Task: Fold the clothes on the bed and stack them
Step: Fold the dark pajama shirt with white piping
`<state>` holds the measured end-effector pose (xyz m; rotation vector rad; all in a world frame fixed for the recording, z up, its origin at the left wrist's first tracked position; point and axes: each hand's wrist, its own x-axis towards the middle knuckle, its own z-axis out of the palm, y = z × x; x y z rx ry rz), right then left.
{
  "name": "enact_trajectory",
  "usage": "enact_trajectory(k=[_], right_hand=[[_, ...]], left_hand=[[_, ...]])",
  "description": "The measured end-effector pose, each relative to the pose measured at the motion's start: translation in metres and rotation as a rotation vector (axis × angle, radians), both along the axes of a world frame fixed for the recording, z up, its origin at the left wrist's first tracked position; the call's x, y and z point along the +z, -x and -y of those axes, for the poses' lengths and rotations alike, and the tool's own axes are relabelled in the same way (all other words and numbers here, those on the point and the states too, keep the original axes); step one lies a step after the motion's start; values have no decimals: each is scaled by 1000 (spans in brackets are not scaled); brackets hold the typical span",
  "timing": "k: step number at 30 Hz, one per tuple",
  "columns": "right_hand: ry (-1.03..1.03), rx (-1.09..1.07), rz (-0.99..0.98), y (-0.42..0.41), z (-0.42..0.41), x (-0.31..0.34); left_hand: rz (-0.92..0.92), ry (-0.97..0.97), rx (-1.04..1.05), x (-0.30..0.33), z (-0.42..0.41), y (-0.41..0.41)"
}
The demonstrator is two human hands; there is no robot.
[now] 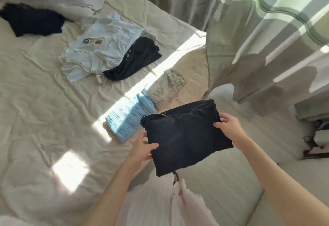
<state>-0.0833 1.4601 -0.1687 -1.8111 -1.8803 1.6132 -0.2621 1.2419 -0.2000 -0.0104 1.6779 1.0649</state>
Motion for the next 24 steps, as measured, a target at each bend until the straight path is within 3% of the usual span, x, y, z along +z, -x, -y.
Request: enact_trajectory(k=[6, 14, 19, 24], right_hand=[[21, 196, 57, 70, -120, -26], [-4, 387, 107, 190, -234, -106], [11, 334, 83, 227, -262, -146], [243, 215, -81, 246, -274, -175]], left_hand=[[37, 16, 241, -21, -76, 20], [-52, 75, 453, -92, -179, 79], [-228, 199, 608, -121, -209, 92], [-307, 289, 856, -147, -230, 100]])
